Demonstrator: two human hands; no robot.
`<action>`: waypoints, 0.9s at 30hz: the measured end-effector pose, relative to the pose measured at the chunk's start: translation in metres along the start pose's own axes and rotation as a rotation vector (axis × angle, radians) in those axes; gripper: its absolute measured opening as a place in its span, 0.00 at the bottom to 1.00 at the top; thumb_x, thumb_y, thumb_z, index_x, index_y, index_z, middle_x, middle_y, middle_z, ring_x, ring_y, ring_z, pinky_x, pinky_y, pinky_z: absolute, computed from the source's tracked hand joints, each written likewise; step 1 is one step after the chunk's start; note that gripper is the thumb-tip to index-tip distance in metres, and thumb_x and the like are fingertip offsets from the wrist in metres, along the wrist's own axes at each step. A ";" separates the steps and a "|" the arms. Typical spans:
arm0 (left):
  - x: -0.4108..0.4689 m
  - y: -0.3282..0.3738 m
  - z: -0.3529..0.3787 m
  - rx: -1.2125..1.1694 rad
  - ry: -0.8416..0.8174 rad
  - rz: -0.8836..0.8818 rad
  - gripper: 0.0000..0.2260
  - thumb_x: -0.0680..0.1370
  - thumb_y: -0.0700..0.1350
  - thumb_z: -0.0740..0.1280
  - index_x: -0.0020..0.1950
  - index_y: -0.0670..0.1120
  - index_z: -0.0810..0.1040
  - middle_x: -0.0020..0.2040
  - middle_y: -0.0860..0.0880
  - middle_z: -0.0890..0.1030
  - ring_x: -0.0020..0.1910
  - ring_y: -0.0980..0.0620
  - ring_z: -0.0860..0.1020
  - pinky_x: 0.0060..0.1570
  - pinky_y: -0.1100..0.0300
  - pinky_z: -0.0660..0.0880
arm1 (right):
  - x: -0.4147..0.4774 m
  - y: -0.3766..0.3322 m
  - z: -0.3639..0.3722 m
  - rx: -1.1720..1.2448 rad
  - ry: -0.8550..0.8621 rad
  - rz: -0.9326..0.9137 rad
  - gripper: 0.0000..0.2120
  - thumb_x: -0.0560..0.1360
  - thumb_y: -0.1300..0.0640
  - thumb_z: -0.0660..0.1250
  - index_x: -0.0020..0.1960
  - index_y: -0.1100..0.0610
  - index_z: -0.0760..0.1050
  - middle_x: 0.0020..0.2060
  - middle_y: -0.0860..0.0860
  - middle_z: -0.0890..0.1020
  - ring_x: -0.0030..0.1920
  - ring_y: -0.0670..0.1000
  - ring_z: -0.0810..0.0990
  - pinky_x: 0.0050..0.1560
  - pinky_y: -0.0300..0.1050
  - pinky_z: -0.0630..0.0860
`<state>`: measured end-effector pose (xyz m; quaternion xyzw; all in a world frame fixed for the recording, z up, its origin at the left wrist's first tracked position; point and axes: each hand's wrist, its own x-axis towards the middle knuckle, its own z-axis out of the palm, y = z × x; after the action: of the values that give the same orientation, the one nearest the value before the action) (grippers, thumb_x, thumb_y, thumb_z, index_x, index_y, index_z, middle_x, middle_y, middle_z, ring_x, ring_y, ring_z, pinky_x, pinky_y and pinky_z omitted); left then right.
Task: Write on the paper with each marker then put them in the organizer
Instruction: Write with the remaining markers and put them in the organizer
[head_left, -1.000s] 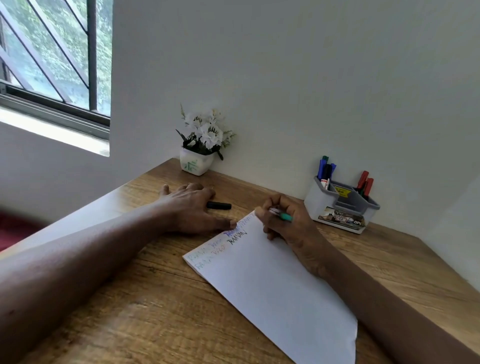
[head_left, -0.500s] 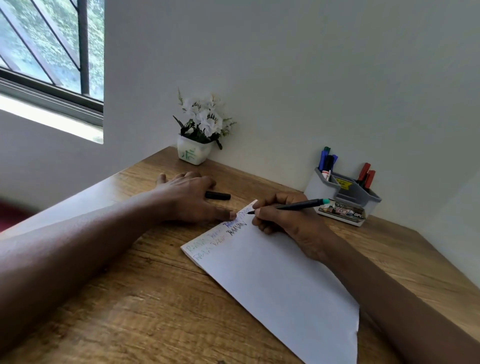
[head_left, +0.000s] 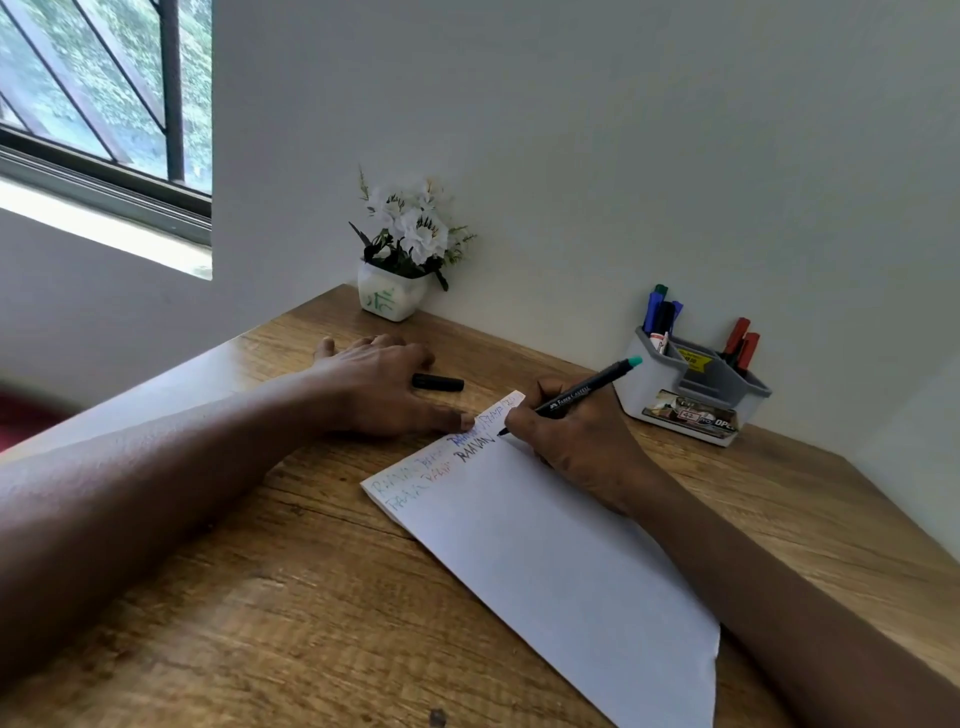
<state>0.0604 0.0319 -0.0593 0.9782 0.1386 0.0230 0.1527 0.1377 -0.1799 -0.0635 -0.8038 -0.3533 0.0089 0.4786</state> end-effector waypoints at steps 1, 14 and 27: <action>0.000 0.000 0.000 -0.002 0.000 0.001 0.46 0.66 0.80 0.60 0.79 0.57 0.62 0.81 0.48 0.62 0.79 0.45 0.60 0.76 0.34 0.50 | 0.000 0.000 0.000 -0.002 0.000 0.000 0.11 0.71 0.62 0.73 0.34 0.65 0.74 0.25 0.51 0.73 0.28 0.47 0.69 0.31 0.44 0.66; -0.003 0.002 -0.002 -0.010 -0.004 0.004 0.46 0.67 0.79 0.61 0.80 0.57 0.61 0.81 0.48 0.61 0.79 0.46 0.60 0.77 0.33 0.49 | 0.001 0.003 0.000 0.008 -0.011 0.011 0.12 0.71 0.62 0.73 0.34 0.64 0.72 0.25 0.50 0.72 0.28 0.48 0.67 0.32 0.44 0.65; -0.003 0.003 -0.001 -0.011 -0.006 0.000 0.45 0.68 0.78 0.61 0.80 0.56 0.61 0.81 0.48 0.61 0.79 0.46 0.59 0.76 0.33 0.49 | 0.003 0.006 -0.002 -0.004 0.020 0.019 0.12 0.71 0.60 0.73 0.33 0.60 0.73 0.25 0.49 0.73 0.28 0.48 0.69 0.31 0.44 0.67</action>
<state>0.0582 0.0290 -0.0573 0.9775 0.1379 0.0210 0.1583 0.1437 -0.1811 -0.0663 -0.8080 -0.3410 0.0048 0.4805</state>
